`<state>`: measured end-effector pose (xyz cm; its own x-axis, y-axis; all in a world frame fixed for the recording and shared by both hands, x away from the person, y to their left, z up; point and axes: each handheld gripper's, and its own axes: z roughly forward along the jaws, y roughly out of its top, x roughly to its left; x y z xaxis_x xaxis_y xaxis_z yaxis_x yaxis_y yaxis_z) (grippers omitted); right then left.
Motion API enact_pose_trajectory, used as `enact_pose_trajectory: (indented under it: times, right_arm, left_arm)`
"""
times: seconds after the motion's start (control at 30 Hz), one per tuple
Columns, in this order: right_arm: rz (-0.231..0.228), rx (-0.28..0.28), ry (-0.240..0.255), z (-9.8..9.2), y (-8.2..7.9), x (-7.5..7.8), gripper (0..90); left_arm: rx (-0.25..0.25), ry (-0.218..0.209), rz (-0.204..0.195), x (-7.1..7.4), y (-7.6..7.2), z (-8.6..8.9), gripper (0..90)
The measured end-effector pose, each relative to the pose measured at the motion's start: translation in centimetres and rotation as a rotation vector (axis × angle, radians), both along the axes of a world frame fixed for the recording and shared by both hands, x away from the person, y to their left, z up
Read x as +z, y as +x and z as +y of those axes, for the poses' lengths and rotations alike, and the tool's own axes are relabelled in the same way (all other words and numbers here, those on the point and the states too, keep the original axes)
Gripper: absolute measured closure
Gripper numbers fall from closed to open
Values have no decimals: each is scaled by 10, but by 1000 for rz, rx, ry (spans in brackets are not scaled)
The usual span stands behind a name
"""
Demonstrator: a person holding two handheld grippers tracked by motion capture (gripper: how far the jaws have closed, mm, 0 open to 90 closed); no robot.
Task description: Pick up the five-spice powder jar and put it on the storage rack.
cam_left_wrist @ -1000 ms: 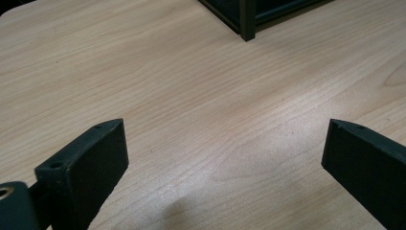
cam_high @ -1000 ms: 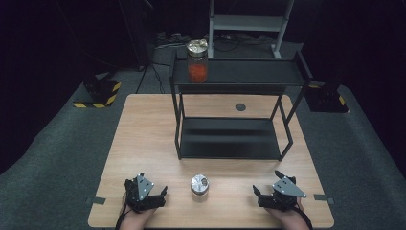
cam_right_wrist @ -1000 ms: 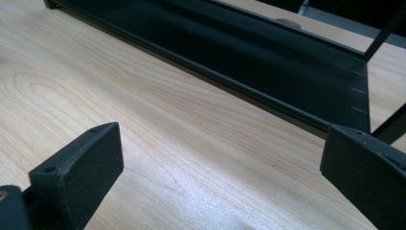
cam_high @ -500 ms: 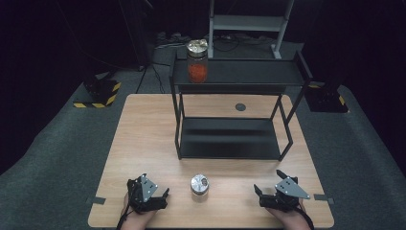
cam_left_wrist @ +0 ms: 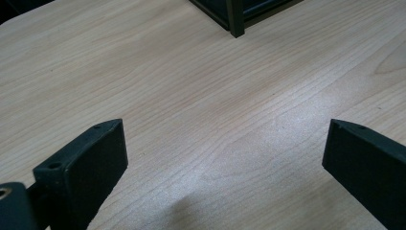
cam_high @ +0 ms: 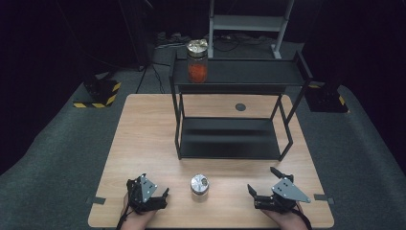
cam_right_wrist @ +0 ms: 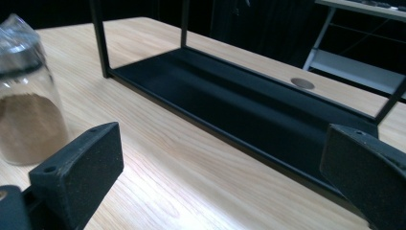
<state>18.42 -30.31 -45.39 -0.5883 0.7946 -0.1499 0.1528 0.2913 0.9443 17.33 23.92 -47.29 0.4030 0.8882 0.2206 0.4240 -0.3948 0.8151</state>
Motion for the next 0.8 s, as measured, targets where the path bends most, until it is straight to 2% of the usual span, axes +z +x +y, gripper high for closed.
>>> enact_pose_trajectory:
  times: [0.33,0.8]
  right_arm:
    - [-6,62,10,18,4,5,0]
    - [5,171,32,58,7,10,0]
  left_arm:
    - [-5,-9,0,0,0,3,11]
    - [-23,7,-3,0,0,2,10]
